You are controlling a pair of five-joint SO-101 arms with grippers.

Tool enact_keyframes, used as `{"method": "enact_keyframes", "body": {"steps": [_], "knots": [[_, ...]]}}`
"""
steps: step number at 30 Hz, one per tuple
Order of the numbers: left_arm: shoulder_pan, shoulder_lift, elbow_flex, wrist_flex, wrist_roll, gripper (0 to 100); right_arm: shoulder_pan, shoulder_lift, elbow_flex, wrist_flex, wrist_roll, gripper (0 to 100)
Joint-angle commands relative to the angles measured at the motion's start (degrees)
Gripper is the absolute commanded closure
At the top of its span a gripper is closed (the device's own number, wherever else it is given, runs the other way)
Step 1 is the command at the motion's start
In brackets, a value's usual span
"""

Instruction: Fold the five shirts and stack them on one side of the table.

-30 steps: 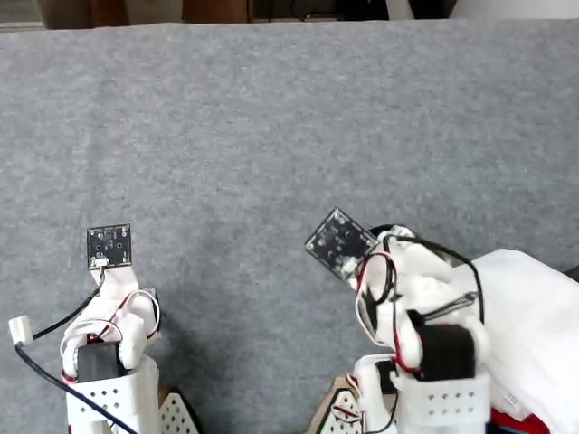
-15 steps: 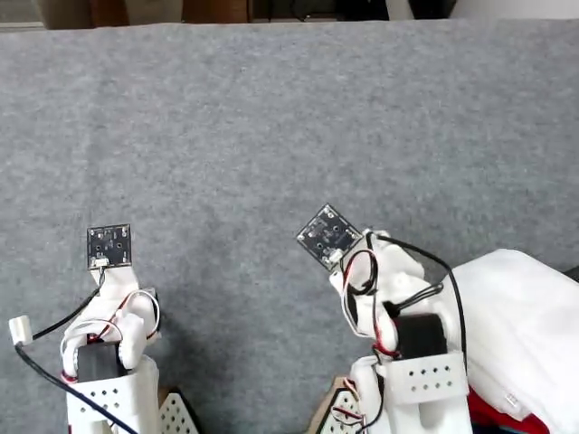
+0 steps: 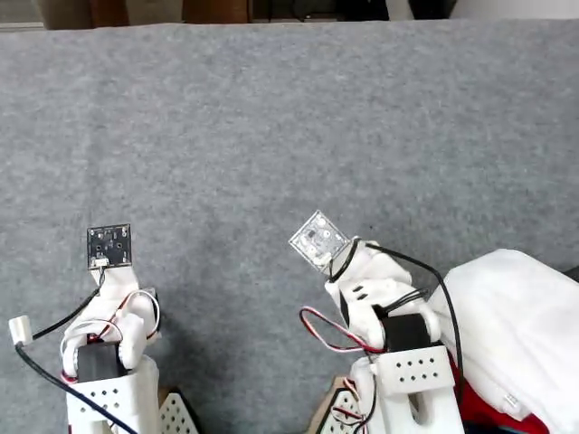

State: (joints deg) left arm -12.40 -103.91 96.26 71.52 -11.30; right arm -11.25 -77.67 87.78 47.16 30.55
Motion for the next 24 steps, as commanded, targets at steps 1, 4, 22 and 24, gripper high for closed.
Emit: {"method": "enact_keyframes", "body": {"steps": [1,4,22,24], "knots": [[0.5,-0.1,0.9,0.4,0.4,98,-0.6,-0.7,2.2,-2.8,-0.6,99.1],[0.6,-0.1,0.9,0.4,0.4,98,-0.5,-0.7,3.6,-3.0,-0.6,99.1],[0.6,-0.2,0.9,0.4,0.4,98,-0.7,-0.7,9.7,-7.8,-0.6,99.1],[0.6,-0.3,0.9,0.2,0.4,98,-0.6,-0.7,9.7,-7.7,-0.6,99.1]]}}
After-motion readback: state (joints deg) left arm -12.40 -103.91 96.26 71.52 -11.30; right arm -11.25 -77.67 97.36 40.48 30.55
